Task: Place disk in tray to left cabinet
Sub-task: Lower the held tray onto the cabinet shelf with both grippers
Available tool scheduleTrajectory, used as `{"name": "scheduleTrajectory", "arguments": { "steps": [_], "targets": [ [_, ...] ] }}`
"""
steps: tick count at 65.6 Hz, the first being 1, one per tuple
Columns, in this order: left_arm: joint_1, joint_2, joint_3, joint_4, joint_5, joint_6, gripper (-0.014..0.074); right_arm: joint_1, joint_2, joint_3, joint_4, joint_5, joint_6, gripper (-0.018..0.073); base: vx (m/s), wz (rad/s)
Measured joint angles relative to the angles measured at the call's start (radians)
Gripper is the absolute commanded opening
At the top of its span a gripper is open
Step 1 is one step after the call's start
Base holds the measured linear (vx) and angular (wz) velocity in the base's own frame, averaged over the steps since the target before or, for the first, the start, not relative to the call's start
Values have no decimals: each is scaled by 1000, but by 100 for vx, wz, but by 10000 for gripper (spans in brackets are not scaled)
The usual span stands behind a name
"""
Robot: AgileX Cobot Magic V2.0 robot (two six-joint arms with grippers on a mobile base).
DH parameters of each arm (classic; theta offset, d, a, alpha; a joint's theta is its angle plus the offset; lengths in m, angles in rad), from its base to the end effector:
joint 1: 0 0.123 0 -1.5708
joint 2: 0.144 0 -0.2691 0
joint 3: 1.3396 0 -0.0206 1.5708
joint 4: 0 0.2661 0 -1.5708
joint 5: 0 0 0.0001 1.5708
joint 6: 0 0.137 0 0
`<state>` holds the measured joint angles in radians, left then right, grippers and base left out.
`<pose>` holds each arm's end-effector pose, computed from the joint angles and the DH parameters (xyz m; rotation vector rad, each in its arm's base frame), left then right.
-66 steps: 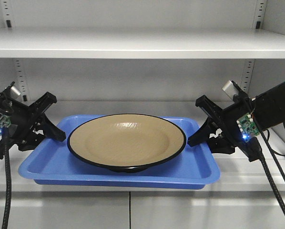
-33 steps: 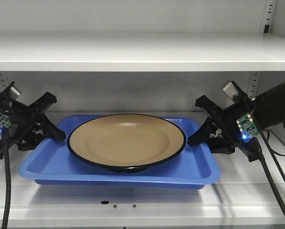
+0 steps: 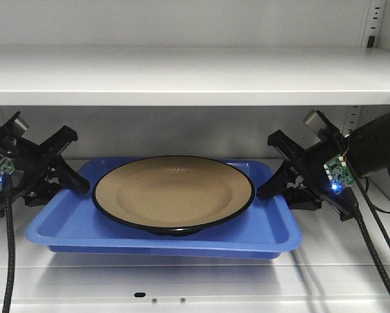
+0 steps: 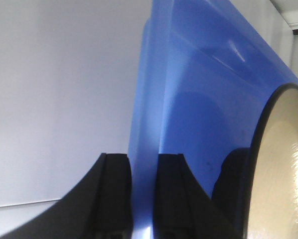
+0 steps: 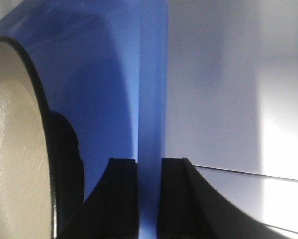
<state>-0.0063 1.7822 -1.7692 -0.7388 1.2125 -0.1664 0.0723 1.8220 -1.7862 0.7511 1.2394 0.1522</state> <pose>0.4118 -0.0890 0.3245 -0.3520 2.5701 -1.0617 0.4101 0.1184 0.3133 0.2538 2.6379 1.1030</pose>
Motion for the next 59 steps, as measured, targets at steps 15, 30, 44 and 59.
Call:
{"name": "scheduleTrajectory", "arguments": {
  "steps": [15,30,44,59],
  "targets": [
    [0,0,0,-12,-39,0,0,2,0,0,-15,-62,-1,-5,0,0],
    [-15,7,0,23,-39,-3,0,15,0,0,-79,-137,-1,-4,0,0],
    [-25,52,0,46,-57,-10,0,24,3,0,-119,-218,-1,-4,0,0],
    [-27,107,1,43,-92,-11,3,27,60,0,-127,-233,-2,-2,0,0]
  ]
}}
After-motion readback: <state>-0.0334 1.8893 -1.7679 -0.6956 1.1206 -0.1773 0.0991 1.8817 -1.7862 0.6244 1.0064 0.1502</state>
